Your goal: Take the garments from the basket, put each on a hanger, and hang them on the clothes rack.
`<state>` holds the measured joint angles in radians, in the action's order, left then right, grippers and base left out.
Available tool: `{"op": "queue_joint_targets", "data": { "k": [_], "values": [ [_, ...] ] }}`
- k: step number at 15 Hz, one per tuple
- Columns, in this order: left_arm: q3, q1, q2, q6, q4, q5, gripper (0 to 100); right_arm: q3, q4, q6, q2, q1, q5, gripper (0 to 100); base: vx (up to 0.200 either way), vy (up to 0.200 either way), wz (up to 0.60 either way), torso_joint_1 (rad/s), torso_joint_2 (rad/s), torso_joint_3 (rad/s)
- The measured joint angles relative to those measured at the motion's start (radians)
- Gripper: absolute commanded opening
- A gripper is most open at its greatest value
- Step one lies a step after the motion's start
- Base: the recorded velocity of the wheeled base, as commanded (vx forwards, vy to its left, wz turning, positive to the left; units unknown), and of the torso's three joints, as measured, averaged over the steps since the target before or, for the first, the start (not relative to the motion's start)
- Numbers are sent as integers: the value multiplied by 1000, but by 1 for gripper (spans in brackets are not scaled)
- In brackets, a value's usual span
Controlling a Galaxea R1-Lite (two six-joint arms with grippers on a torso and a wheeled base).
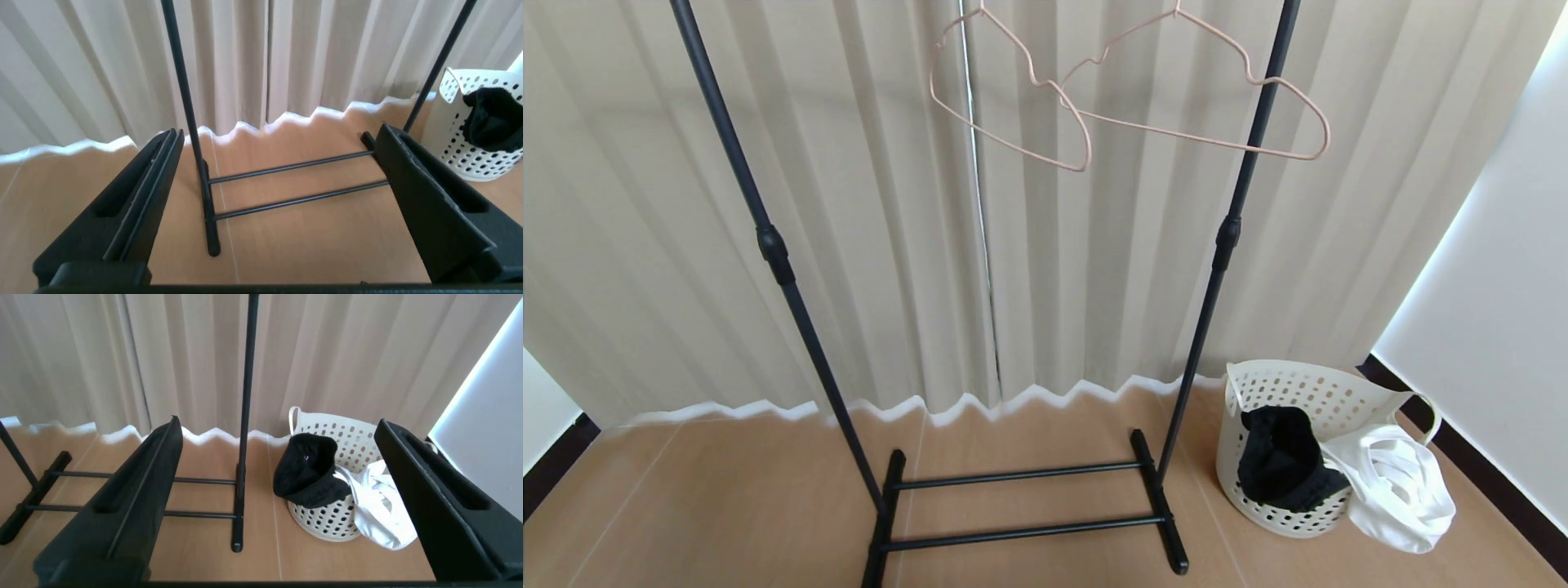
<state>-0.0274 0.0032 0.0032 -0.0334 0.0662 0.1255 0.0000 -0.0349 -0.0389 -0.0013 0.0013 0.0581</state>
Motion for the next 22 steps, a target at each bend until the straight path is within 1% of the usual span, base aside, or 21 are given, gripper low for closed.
{"op": "queue_joint_targets", "data": {
  "k": [4, 6, 7, 11, 16, 22],
  "values": [
    [0, -1, 0, 1, 0, -1, 100, 0, -2, 1, 0, 0, 0, 100, 0, 0, 0, -26, 427, 410],
    [0, 0, 0, 1, 1, -1, 100, 0, -1, 1, 0, 0, 0, 100, 0, 0, 0, 0, 185, 188],
    [0, 0, 0, 1, 0, -1, 100, 0, -2, 1, 0, 0, 0, 100, 0, 0, 0, 2, 71, 85],
    [0, -1, 0, 1, 0, -1, 100, 0, -2, 1, 0, 0, 0, 100, 0, 0, -600, -2, 27, 25],
    [0, 0, 0, 1, 0, -1, 100, 0, -2, 1, 0, 0, 0, 100, 0, 0, 0, 0, 0, 0],
    [0, 0, 0, 1, 0, -1, 100, 0, -1, -1, 0, 0, 0, 100, 0, -200, 0, 8, 5, 2]
  ]
}}
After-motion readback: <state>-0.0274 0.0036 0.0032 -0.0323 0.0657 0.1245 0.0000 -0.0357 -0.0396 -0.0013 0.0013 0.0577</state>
